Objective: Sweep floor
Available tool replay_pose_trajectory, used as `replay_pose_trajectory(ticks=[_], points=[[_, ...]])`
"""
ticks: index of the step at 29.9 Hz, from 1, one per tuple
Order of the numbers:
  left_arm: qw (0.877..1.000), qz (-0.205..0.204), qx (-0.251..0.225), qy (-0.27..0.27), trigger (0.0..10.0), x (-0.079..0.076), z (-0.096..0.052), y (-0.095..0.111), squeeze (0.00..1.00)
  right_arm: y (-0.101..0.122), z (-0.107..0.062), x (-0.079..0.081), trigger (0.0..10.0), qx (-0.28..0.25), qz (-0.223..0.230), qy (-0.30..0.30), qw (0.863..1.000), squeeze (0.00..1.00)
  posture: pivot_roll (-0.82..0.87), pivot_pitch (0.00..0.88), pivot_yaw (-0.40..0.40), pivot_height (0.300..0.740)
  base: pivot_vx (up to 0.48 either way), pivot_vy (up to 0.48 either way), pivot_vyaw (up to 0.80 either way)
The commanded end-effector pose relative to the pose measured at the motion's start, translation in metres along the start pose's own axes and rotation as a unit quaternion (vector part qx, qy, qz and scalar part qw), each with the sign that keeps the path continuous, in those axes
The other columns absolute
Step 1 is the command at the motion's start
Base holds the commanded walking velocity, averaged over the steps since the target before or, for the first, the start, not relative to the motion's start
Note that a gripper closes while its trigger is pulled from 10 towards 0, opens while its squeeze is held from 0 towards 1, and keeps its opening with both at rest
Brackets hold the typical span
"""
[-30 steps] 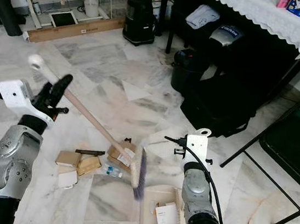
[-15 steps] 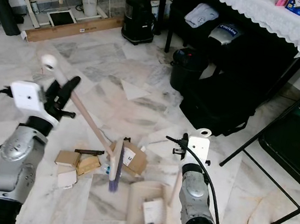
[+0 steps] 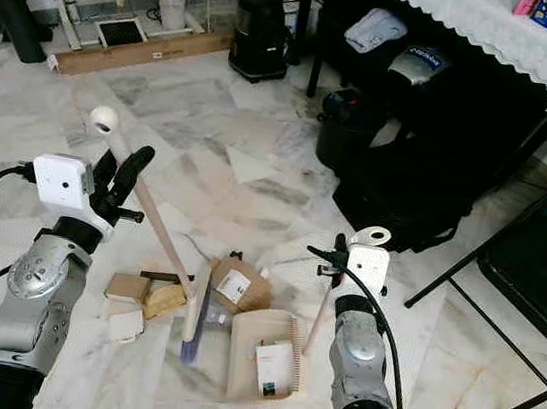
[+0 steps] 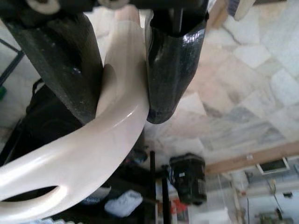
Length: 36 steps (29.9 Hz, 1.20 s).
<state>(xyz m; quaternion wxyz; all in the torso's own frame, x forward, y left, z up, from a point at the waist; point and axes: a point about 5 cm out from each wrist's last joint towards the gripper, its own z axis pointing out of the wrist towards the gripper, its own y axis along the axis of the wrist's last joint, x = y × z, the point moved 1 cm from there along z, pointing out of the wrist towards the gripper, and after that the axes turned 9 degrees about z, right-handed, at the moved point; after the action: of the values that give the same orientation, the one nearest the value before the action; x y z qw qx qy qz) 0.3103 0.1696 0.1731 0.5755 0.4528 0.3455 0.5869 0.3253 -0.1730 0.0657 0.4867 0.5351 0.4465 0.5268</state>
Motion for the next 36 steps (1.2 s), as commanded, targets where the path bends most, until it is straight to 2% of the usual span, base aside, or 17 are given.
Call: replay_pose_trajectory(ticks=[1,9,17,27,36], points=[[1.0,0.011,-0.021,0.004,10.0,0.0,0.0,0.006,0.0,0.018,0.003,-0.004,10.0,-0.047,0.006,-0.004,0.999,0.0,0.02,0.049,-0.048,0.74,0.0,0.0,0.0],[0.999,0.046,-0.019,0.001,10.0,-0.003,-0.004,0.001,0.0,0.038,0.007,-0.008,10.0,-0.093,0.031,-0.029,0.995,0.0,0.02,0.061,-0.048,0.74,0.0,0.0,0.0],[0.999,0.046,-0.014,0.001,10.0,-0.006,-0.005,-0.004,0.0,0.06,0.014,-0.012,10.0,-0.135,0.039,-0.052,0.989,0.0,0.02,0.074,-0.038,0.74,0.0,0.0,0.0],[0.999,0.048,-0.011,0.002,10.0,-0.004,-0.003,-0.008,0.0,0.066,0.015,-0.014,10.0,-0.145,0.035,-0.056,0.987,0.0,-0.04,0.08,-0.024,0.74,0.0,0.0,0.0],[0.998,0.056,0.015,-0.01,10.0,0.004,-0.005,-0.023,0.0,0.073,0.015,-0.009,10.0,-0.161,0.022,-0.063,0.985,0.0,-0.13,0.048,0.06,0.74,0.0,0.0,0.0]])
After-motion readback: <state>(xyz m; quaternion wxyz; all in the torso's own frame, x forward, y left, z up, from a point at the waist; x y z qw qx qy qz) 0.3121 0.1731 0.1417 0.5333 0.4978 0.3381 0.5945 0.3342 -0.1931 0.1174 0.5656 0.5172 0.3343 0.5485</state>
